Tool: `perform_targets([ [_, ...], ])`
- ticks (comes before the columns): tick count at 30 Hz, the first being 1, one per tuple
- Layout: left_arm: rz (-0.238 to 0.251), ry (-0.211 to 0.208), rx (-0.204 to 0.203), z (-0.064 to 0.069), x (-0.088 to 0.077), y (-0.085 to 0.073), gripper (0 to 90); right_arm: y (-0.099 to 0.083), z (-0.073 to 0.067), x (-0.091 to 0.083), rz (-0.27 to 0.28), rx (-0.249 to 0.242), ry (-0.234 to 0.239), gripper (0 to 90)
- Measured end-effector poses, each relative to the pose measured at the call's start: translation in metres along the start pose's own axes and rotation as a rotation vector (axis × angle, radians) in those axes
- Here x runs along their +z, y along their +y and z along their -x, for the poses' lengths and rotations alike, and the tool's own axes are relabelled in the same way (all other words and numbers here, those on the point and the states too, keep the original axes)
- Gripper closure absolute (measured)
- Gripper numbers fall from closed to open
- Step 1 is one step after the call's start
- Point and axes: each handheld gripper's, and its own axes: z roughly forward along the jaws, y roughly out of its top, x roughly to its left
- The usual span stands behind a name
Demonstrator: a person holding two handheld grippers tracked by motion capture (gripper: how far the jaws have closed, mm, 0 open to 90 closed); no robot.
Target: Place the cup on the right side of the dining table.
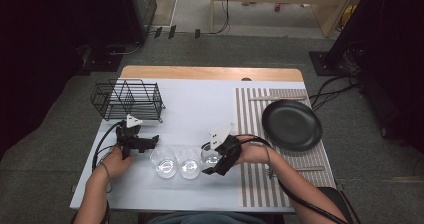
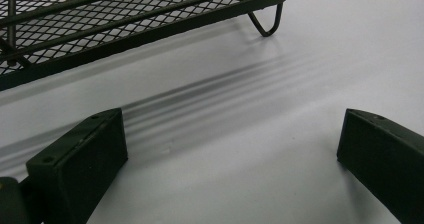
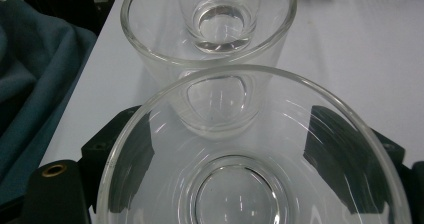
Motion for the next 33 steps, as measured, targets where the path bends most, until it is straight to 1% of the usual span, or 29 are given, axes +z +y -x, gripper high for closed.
perform_targets([
  [5,0.000,0.000,0.000,0.0000,0.0000,0.0000,0.0,0.0002,0.0002,-0.0002,-0.002,0.000,0.003,18.0],
  [8,0.000,0.000,0.000,0.0000,0.0000,0.0000,0.0,0.0002,0.0000,-0.0003,-0.002,-0.009,0.004,18.2],
  [13,0.000,0.000,0.000,0.0000,0.0000,0.0000,0.0,0.0005,-0.0020,-0.0007,-0.002,-0.042,0.000,18.2],
  [25,0.000,0.000,0.000,0.0000,0.0000,0.0000,0.0,0.0016,-0.0031,-0.0011,-0.005,-0.041,0.023,18.4],
  [31,0.000,0.000,0.000,0.0000,0.0000,0.0000,0.0,0.0017,-0.0015,-0.0050,-0.003,-0.039,0.015,18.4],
  [32,0.000,0.000,0.000,0.0000,0.0000,0.0000,0.0,0.0016,-0.0012,-0.0056,0.000,-0.036,0.014,18.4],
  [33,0.000,0.000,0.000,0.0000,0.0000,0.0000,0.0,0.0017,-0.0010,-0.0064,0.002,-0.024,0.013,18.4],
])
